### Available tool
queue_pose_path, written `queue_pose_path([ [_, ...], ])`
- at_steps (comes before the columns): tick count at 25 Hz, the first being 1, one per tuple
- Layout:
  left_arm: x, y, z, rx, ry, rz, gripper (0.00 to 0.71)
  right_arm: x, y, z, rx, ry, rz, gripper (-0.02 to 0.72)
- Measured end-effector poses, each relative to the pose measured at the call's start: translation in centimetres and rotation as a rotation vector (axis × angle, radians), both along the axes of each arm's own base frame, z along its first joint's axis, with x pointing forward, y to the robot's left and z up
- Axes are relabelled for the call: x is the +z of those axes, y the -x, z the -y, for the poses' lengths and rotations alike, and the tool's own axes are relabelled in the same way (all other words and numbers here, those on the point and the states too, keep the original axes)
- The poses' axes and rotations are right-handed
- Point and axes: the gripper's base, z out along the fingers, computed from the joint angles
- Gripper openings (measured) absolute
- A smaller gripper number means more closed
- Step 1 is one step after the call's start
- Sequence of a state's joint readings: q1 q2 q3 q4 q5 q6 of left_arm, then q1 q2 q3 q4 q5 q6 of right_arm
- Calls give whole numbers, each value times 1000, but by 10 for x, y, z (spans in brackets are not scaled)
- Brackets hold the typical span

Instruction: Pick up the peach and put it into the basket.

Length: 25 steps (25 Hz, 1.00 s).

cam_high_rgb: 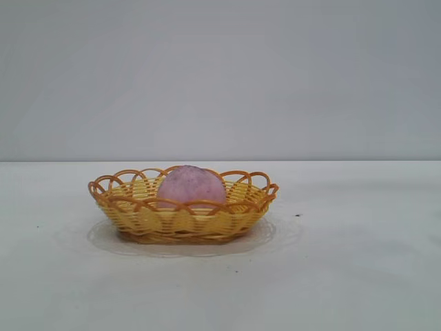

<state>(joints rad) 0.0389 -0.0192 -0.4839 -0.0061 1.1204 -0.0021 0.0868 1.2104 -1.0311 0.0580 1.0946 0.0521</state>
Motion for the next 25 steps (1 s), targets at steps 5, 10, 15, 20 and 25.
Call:
queue_pose_path([
  [5, 0, 0, 0, 0, 0, 0, 230, -11, 86, 7, -11, -10, 23, 396],
  [10, 0, 0, 0, 0, 0, 0, 230, -9, 156, 15, -9, -9, 192, 396],
  [15, 0, 0, 0, 0, 0, 0, 230, -24, 204, 22, -18, 12, 403, 396],
  [20, 0, 0, 0, 0, 0, 0, 230, -46, 217, 24, -22, 9, 509, 396],
  [25, 0, 0, 0, 0, 0, 0, 230, -47, 226, 25, -25, 3, 601, 396],
])
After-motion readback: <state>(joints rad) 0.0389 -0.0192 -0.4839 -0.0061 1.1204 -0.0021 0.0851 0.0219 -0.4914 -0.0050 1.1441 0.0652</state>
